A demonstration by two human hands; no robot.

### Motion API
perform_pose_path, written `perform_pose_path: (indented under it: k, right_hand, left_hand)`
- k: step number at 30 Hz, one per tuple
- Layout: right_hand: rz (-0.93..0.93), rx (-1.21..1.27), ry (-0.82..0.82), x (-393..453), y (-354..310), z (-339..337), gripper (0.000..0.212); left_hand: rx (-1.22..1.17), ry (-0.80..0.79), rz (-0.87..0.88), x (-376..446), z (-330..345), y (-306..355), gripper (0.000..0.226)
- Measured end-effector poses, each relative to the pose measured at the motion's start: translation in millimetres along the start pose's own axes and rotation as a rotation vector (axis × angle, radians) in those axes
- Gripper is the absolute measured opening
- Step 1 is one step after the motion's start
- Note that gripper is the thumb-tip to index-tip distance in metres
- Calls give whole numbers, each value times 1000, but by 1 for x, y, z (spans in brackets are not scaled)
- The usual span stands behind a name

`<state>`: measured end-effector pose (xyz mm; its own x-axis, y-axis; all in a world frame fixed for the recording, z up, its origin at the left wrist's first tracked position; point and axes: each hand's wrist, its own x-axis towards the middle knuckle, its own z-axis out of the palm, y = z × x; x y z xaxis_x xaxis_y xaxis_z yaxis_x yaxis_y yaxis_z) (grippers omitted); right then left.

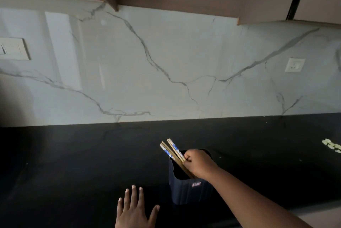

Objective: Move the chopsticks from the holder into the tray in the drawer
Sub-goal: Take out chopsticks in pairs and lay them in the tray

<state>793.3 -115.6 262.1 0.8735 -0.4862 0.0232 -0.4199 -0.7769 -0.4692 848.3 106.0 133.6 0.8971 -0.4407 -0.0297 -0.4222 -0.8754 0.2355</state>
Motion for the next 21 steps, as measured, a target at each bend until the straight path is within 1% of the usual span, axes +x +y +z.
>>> perform_pose_path:
  k: [2,3,4,5,7,8,9,11,12,13,14,15,16,17,18,19,20,21]
  right_hand:
    - [-6,32,44,2,-1,-13,17]
    - [-9,73,74,3,-2,-22,18]
    - [-16,131,114,4,-5,-32,21]
    - [-28,207,157,4,-8,-44,23]
    - [-41,447,201,2,-16,-70,19]
    - [-43,592,190,-1,-19,-82,13]
    - [-45,718,167,-5,-22,-94,8]
    - [-61,870,103,-14,-25,-113,5]
    - [-69,910,67,-18,-26,-121,5]
    - [-75,938,32,-21,-27,-127,6]
    - [-83,960,-3,-25,-27,-131,7]
    - [-93,983,-34,-28,-27,-134,8]
    - [-104,1008,-62,-30,-27,-136,8]
    - [-116,1038,-87,-33,-28,-138,9]
    - [-126,1070,-104,-36,-29,-139,10]
    - [-136,1098,-112,-38,-29,-141,10]
    - [-143,1114,-110,-40,-29,-143,9]
    - [-146,1121,-100,-42,-28,-145,8]
  left_hand:
    - [19,-56,-13,6,-1,3,96]
    - [0,-50,-15,9,-2,5,96]
    - [-6,-29,-6,7,-5,6,94]
    - [-3,40,46,5,-1,3,93]
    - [-12,-14,138,-5,-2,0,99]
    - [-33,2,151,-7,-7,5,100]
    - [-100,-63,119,-8,-13,7,98]
    - [-293,17,-95,2,-40,20,80]
    - [-391,114,-139,10,-52,26,69]
    - [-493,248,-101,16,-71,34,60]
    - [-621,365,-20,17,-93,47,54]
    - [-758,434,78,16,-116,63,51]
    - [-902,402,180,11,-139,81,51]
    - [-1033,287,278,7,-160,98,54]
    - [-1104,145,359,2,-175,115,55]
    - [-1112,35,425,-2,-187,130,52]
    - [-1092,-24,476,-5,-195,143,41]
    - [-1079,-31,497,-6,-200,152,26]
